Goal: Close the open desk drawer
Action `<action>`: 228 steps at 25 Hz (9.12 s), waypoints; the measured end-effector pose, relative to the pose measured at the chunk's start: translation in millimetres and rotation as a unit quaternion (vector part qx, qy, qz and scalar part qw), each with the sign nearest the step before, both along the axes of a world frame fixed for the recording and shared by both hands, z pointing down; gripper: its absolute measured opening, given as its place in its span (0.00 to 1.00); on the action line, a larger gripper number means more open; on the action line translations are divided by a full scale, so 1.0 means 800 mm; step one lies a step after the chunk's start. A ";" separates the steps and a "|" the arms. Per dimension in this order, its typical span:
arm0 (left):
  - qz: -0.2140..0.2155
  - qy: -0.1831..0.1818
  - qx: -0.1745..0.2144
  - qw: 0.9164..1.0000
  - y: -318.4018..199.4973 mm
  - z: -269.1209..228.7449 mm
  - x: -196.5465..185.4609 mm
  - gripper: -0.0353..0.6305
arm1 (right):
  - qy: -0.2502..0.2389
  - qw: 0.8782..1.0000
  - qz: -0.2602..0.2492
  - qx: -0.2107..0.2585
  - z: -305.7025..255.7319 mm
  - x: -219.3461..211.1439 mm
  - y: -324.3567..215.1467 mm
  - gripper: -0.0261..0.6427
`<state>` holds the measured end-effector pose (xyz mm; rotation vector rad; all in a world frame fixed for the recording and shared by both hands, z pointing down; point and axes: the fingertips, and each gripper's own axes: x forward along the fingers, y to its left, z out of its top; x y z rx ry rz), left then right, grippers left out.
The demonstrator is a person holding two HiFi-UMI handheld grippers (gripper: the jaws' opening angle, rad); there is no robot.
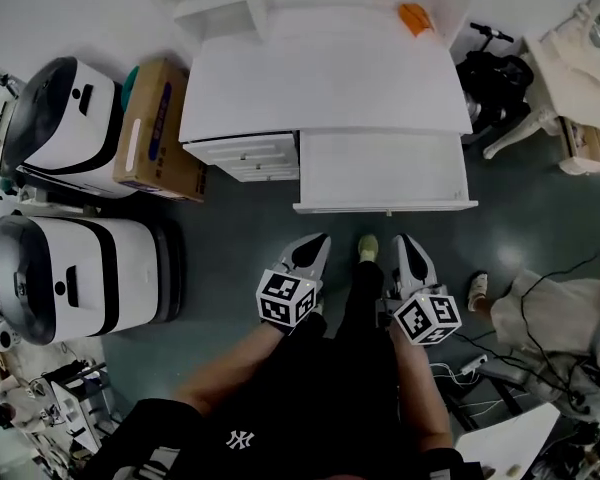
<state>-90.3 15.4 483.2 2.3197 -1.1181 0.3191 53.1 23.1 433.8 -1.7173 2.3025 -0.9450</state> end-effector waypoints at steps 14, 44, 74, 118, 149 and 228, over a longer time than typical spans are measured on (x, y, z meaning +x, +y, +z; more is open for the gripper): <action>-0.032 -0.051 -0.118 0.991 -0.075 0.194 0.059 0.05 | 0.107 0.980 -0.073 -0.154 0.216 0.077 -0.081 0.07; -0.022 -0.096 -0.115 0.988 -0.160 0.326 0.128 0.05 | 0.141 0.963 -0.082 -0.214 0.387 0.118 -0.158 0.07; -0.074 -0.105 -0.093 0.987 -0.290 0.323 0.140 0.05 | 0.147 0.964 -0.126 -0.183 0.385 0.118 -0.286 0.08; -0.092 -0.117 -0.056 0.987 -0.404 0.326 0.135 0.06 | 0.174 0.964 -0.147 -0.137 0.391 0.115 -0.402 0.08; -0.036 -0.068 -0.022 0.997 -0.331 0.211 0.140 0.06 | 0.169 0.977 -0.085 -0.103 0.286 0.100 -0.321 0.08; 0.038 0.065 0.167 0.983 -0.118 -0.272 0.060 0.05 | 0.165 0.972 -0.032 0.164 -0.199 -0.010 -0.120 0.07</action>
